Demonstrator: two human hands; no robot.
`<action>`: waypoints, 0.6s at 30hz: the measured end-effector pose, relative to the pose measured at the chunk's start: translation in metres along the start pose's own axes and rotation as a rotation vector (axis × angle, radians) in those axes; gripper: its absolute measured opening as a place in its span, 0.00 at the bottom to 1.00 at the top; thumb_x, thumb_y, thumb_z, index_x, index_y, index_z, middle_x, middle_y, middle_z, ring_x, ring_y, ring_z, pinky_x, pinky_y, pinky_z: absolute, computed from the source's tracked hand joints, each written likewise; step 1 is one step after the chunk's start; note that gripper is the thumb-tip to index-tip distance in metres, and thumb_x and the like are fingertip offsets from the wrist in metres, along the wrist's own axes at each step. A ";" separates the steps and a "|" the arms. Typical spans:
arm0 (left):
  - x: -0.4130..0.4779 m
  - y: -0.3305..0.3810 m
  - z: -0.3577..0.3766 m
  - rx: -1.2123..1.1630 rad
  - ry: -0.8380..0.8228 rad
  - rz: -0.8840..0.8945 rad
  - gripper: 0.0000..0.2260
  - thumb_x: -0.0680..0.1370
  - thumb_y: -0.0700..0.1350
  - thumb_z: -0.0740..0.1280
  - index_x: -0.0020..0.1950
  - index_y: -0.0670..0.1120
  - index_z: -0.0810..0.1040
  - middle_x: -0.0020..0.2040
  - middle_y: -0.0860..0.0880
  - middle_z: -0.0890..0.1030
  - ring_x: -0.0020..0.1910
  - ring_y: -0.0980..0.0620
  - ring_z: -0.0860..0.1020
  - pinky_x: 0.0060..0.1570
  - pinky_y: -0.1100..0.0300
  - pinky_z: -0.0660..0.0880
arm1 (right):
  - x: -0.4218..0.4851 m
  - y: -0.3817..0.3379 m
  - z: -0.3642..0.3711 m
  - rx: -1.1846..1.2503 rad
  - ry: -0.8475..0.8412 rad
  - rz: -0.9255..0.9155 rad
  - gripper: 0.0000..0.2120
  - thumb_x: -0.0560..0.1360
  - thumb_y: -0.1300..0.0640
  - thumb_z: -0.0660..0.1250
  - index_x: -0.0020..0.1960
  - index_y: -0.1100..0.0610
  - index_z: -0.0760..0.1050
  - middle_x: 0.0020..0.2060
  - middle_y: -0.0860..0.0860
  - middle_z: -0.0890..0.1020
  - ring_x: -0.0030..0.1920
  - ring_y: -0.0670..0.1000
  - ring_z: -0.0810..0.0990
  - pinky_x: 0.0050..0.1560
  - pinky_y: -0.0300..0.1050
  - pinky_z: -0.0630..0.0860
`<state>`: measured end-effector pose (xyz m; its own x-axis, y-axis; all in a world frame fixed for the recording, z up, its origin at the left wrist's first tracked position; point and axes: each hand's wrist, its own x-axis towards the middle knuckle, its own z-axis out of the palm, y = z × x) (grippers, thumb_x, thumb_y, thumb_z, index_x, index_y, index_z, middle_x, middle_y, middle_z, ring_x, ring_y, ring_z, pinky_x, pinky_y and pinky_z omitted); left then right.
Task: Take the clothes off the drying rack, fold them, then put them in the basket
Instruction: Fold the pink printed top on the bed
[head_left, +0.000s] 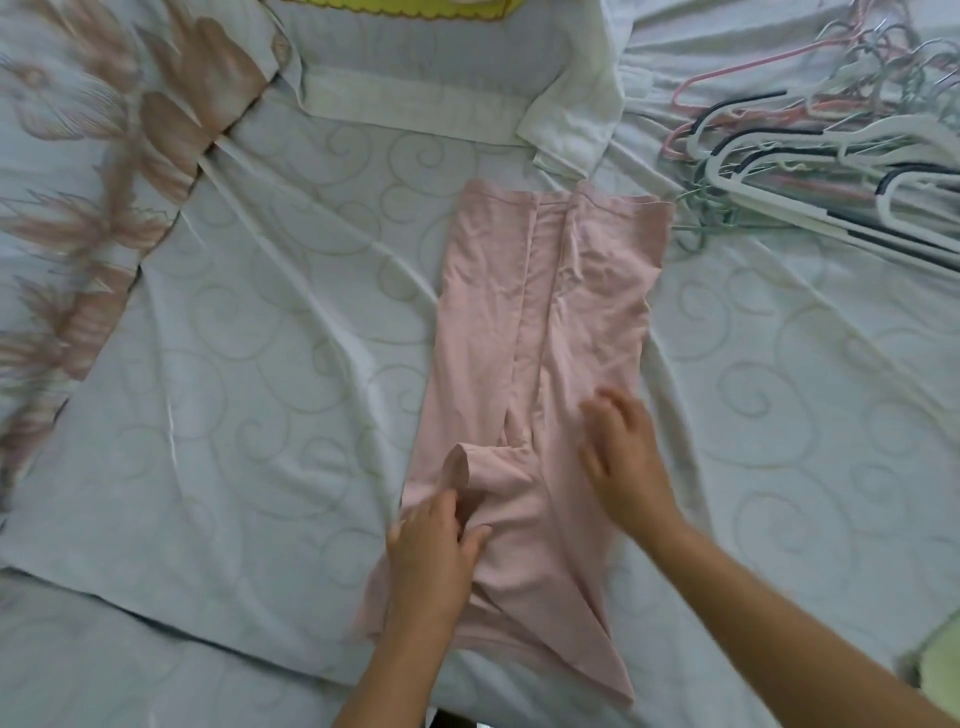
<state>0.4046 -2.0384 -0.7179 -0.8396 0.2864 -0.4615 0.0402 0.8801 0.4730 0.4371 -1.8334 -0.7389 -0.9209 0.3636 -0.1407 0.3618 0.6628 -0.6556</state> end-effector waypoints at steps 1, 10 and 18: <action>0.001 -0.001 -0.001 0.005 0.009 0.001 0.11 0.74 0.50 0.68 0.54 0.61 0.72 0.39 0.58 0.70 0.48 0.52 0.75 0.53 0.56 0.68 | -0.025 0.002 0.008 0.014 -0.025 0.044 0.17 0.72 0.52 0.58 0.56 0.60 0.73 0.54 0.53 0.70 0.52 0.54 0.72 0.55 0.42 0.70; -0.022 -0.034 -0.009 -0.056 -0.246 -0.069 0.15 0.73 0.47 0.69 0.37 0.56 0.63 0.39 0.57 0.70 0.43 0.53 0.72 0.39 0.60 0.63 | -0.123 -0.020 0.026 0.240 0.016 0.679 0.13 0.70 0.60 0.73 0.47 0.54 0.69 0.46 0.52 0.72 0.42 0.49 0.72 0.44 0.44 0.70; -0.026 -0.054 -0.021 -0.143 0.078 -0.308 0.24 0.63 0.48 0.79 0.50 0.42 0.73 0.49 0.44 0.73 0.49 0.45 0.73 0.48 0.51 0.70 | -0.139 -0.014 0.018 0.222 -0.159 0.754 0.13 0.69 0.57 0.74 0.35 0.54 0.69 0.38 0.54 0.77 0.38 0.52 0.74 0.34 0.35 0.65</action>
<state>0.4125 -2.1017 -0.7155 -0.8397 -0.0188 -0.5427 -0.2929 0.8572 0.4235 0.5579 -1.9049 -0.7232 -0.4560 0.5524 -0.6978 0.8728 0.1242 -0.4720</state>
